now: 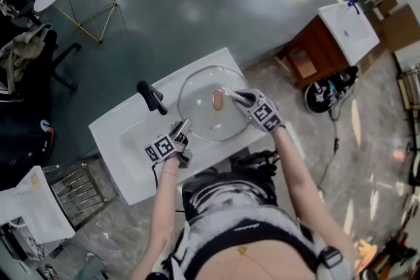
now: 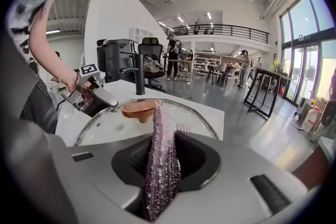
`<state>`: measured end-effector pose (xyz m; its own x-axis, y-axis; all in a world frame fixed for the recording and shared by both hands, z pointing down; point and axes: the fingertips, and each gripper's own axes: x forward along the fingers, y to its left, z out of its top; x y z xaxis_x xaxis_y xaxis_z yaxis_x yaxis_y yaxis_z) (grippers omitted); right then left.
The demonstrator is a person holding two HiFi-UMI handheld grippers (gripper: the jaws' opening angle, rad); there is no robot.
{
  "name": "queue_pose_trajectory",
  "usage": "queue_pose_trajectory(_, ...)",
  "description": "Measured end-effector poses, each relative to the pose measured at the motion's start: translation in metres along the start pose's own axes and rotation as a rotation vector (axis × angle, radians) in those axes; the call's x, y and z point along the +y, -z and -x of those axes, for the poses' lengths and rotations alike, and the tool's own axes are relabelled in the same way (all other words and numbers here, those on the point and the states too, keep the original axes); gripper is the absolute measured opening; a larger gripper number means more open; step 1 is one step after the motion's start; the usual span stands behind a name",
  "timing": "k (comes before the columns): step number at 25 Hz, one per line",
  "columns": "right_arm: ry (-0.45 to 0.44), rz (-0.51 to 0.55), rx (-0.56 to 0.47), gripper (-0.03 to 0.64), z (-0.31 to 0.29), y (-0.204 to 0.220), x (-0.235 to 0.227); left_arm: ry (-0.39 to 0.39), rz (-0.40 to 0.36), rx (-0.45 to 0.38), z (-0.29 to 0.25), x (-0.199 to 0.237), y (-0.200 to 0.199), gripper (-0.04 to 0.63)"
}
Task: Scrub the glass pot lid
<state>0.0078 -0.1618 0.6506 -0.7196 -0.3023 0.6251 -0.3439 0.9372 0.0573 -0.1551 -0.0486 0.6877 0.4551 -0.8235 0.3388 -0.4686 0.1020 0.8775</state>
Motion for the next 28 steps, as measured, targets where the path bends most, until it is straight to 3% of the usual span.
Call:
queue_pose_trajectory(13, -0.046, -0.048, -0.023, 0.091, 0.026, 0.013, 0.052, -0.027, -0.038, 0.025, 0.000, -0.001, 0.001, 0.126)
queue_pose_trajectory(22, -0.110, 0.012, -0.010, 0.091, 0.030, 0.015, 0.089, -0.032, -0.040, 0.033, 0.000, -0.002, 0.001, 0.126)
queue_pose_trajectory(28, -0.223, 0.106, 0.005, 0.091, 0.024, 0.006, 0.123, -0.037, -0.037, 0.032, 0.000, -0.002, 0.001, 0.126)
